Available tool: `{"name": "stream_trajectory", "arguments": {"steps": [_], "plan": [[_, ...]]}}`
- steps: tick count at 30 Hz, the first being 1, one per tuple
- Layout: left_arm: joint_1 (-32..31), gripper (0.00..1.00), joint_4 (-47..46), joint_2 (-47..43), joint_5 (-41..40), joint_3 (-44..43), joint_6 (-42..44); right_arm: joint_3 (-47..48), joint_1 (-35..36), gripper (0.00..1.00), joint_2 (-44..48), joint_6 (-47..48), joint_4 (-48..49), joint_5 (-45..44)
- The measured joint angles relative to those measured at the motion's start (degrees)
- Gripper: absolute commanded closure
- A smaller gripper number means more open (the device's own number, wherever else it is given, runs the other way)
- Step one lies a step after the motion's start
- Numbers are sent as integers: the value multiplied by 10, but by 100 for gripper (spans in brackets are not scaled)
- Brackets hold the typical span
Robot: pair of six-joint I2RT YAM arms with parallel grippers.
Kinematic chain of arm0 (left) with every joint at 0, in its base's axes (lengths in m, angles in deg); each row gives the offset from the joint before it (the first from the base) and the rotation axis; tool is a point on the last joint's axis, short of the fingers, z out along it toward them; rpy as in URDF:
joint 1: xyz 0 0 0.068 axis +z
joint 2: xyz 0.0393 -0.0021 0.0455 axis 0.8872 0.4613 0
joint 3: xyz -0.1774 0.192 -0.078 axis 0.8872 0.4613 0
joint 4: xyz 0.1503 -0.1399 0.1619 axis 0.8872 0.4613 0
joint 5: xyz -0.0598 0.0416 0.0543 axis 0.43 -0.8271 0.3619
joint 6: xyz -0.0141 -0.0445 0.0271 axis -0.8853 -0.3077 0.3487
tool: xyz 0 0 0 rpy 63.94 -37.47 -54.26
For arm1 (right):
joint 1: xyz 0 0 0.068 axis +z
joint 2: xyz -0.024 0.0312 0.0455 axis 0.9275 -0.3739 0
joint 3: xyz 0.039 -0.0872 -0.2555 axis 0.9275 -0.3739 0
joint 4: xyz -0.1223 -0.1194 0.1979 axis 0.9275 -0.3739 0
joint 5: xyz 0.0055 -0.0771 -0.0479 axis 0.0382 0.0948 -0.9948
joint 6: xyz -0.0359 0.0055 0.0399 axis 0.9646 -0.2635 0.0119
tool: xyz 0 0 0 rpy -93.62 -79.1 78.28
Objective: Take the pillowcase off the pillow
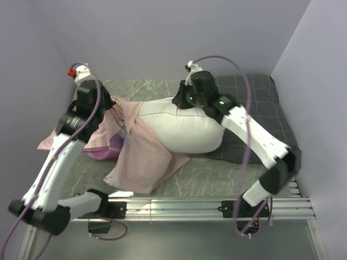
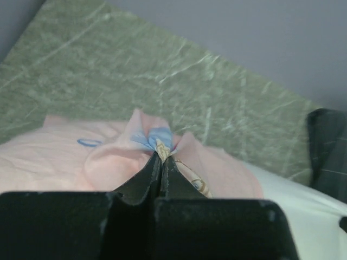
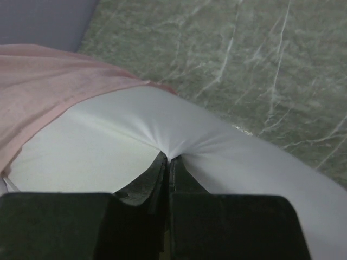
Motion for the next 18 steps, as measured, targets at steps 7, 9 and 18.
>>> {"name": "stream_trajectory", "arguments": {"steps": [7, 9, 18], "plan": [[130, 59, -97, 169, 170, 46, 6, 76, -53, 100, -276, -43, 90, 98], [135, 31, -116, 178, 193, 40, 12, 99, -62, 100, -291, -49, 103, 106], [126, 20, -108, 133, 219, -76, 26, 130, -88, 100, -311, -52, 115, 104]]}}
